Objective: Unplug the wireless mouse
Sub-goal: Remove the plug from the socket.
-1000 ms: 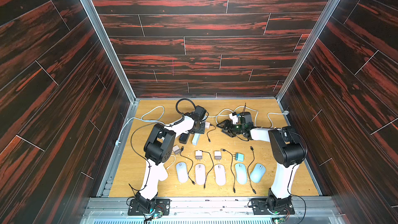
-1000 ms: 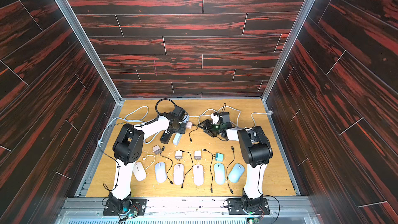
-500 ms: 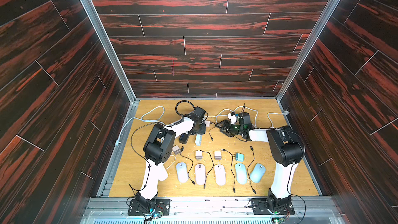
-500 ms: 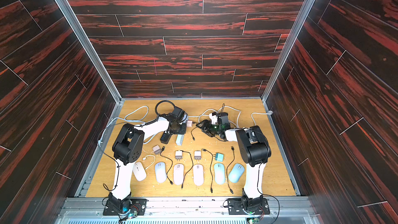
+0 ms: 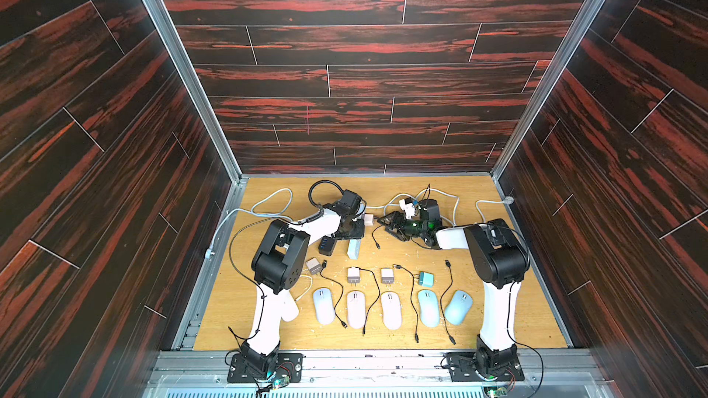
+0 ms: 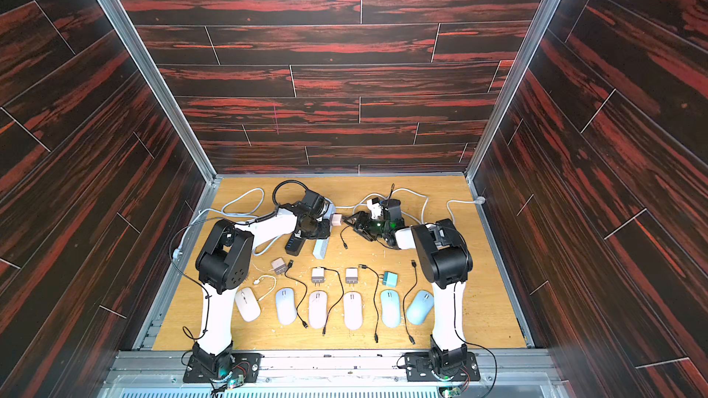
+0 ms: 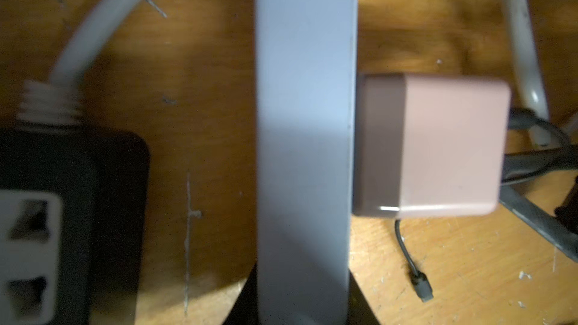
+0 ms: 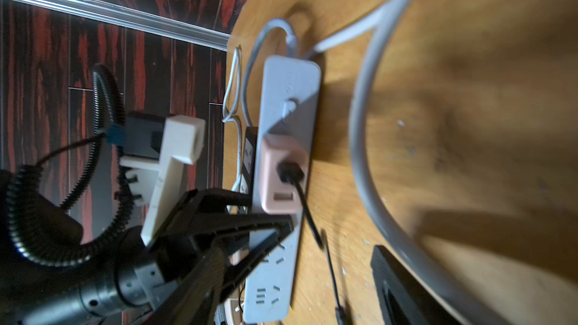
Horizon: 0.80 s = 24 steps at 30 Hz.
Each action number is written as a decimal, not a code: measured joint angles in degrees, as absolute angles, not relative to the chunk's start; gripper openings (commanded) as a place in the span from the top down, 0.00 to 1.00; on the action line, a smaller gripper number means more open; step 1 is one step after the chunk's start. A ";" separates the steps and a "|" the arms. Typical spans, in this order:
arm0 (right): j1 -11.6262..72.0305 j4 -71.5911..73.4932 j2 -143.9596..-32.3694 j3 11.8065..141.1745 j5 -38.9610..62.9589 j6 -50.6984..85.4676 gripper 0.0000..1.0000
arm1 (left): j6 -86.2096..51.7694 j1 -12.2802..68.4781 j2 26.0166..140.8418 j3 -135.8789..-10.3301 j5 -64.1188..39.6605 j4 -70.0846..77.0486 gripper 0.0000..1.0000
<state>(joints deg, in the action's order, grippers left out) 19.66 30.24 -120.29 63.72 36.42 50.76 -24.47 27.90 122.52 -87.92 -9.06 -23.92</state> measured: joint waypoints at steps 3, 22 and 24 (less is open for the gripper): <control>20.03 29.80 -121.91 66.89 36.95 50.61 0.26 | -24.47 27.90 122.52 -87.85 -9.30 -23.83 1.00; 22.87 23.83 -128.46 77.49 38.09 50.85 0.45 | -24.49 27.90 122.32 -87.42 -10.13 -23.38 1.00; 22.87 23.55 -128.53 77.71 38.09 51.00 0.48 | -24.49 27.90 122.32 -87.42 -10.15 -23.38 1.00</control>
<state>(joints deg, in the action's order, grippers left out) 22.87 23.55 -128.53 77.71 38.09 51.00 -24.49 27.90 122.32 -87.42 -10.15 -23.38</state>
